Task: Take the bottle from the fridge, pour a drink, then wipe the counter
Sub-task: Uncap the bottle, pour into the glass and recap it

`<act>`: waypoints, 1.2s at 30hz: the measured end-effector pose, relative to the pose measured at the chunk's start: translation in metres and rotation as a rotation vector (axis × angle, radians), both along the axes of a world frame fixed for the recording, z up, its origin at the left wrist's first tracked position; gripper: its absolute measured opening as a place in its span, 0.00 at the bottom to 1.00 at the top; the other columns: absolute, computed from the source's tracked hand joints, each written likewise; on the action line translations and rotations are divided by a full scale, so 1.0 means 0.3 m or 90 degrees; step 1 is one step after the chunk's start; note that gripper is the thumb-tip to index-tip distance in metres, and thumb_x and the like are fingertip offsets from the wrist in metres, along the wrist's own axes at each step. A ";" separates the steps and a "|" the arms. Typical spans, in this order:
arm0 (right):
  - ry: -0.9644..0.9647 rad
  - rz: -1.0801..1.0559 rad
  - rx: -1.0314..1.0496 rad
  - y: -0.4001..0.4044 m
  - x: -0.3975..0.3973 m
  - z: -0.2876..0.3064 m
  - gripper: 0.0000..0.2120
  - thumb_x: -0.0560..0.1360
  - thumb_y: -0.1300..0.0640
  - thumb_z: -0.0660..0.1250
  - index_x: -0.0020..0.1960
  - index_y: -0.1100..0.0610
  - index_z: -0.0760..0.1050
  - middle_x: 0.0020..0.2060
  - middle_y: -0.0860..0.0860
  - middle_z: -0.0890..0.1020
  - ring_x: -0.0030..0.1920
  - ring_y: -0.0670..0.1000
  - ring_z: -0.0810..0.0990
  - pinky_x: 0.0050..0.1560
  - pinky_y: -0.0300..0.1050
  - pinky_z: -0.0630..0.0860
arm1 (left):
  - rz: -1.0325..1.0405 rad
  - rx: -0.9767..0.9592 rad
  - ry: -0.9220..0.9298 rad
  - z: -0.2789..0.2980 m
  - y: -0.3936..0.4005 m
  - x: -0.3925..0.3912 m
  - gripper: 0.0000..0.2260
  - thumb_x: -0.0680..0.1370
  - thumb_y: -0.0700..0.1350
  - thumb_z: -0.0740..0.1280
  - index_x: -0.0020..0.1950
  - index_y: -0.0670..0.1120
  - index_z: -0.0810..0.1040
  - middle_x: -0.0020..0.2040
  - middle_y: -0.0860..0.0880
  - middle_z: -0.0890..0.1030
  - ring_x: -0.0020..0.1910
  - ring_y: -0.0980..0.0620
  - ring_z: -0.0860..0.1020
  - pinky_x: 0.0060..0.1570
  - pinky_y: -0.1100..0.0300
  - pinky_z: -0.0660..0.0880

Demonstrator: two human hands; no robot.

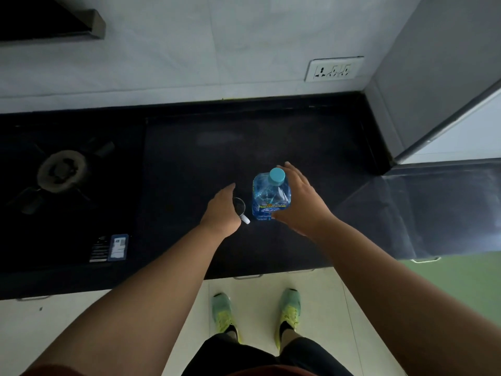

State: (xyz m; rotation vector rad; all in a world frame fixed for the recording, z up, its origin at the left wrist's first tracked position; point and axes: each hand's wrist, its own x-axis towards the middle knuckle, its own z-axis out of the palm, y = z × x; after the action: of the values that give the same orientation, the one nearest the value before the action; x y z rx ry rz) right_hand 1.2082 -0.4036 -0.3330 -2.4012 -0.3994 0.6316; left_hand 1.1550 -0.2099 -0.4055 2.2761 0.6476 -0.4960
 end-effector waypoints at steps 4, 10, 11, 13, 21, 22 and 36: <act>-0.012 -0.036 -0.006 0.014 0.018 0.010 0.38 0.73 0.63 0.76 0.77 0.48 0.63 0.71 0.50 0.73 0.64 0.52 0.77 0.55 0.46 0.77 | -0.050 -0.073 -0.110 0.191 -0.013 0.020 0.41 0.77 0.33 0.71 0.83 0.57 0.58 0.83 0.52 0.60 0.81 0.49 0.61 0.72 0.55 0.66; -0.080 -0.029 -0.062 0.000 0.021 0.054 0.34 0.69 0.56 0.80 0.69 0.48 0.66 0.58 0.49 0.81 0.53 0.52 0.81 0.51 0.53 0.83 | -0.207 -0.093 -0.107 0.345 -0.055 0.031 0.42 0.73 0.36 0.75 0.81 0.57 0.60 0.78 0.55 0.67 0.75 0.54 0.68 0.70 0.55 0.71; -0.082 -0.034 -0.061 -0.002 0.018 0.068 0.34 0.68 0.55 0.80 0.69 0.47 0.67 0.56 0.49 0.81 0.52 0.52 0.82 0.50 0.54 0.83 | -0.217 -0.094 -0.113 0.351 -0.067 0.031 0.39 0.73 0.36 0.76 0.79 0.55 0.64 0.73 0.57 0.70 0.71 0.56 0.71 0.67 0.57 0.73; -0.086 -0.032 -0.061 -0.008 0.013 0.102 0.34 0.68 0.53 0.80 0.69 0.46 0.68 0.55 0.48 0.82 0.52 0.52 0.83 0.50 0.54 0.83 | -0.213 -0.100 -0.149 0.359 -0.087 0.029 0.35 0.72 0.35 0.77 0.75 0.55 0.69 0.65 0.60 0.74 0.65 0.59 0.76 0.62 0.60 0.76; -0.105 0.084 0.039 -0.115 0.031 0.420 0.37 0.65 0.53 0.84 0.69 0.45 0.71 0.56 0.43 0.83 0.52 0.44 0.83 0.54 0.45 0.84 | -0.109 -0.224 -0.253 0.485 -0.120 -0.013 0.37 0.67 0.47 0.84 0.67 0.63 0.67 0.61 0.61 0.80 0.57 0.66 0.80 0.56 0.64 0.78; -0.093 0.091 0.062 -0.130 0.034 0.460 0.36 0.65 0.53 0.84 0.69 0.45 0.72 0.56 0.43 0.83 0.54 0.44 0.83 0.55 0.47 0.84 | -0.100 -0.230 -0.274 0.517 -0.124 -0.018 0.36 0.65 0.49 0.85 0.67 0.62 0.69 0.60 0.60 0.81 0.58 0.64 0.81 0.58 0.60 0.79; -0.458 -0.095 0.000 -0.062 0.013 0.973 0.29 0.77 0.27 0.58 0.40 0.54 0.68 0.33 0.49 0.74 0.34 0.51 0.74 0.32 0.45 0.65 | -0.027 0.077 -0.581 0.963 -0.242 -0.050 0.36 0.66 0.60 0.80 0.68 0.54 0.68 0.59 0.55 0.71 0.59 0.53 0.76 0.58 0.52 0.78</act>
State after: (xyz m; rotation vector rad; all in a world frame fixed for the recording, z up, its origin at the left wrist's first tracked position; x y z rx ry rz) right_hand 1.2121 -0.4221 -0.0412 -2.5638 -0.4983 -0.3231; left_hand 1.1400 -0.2826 -0.1166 2.3047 0.1574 0.5721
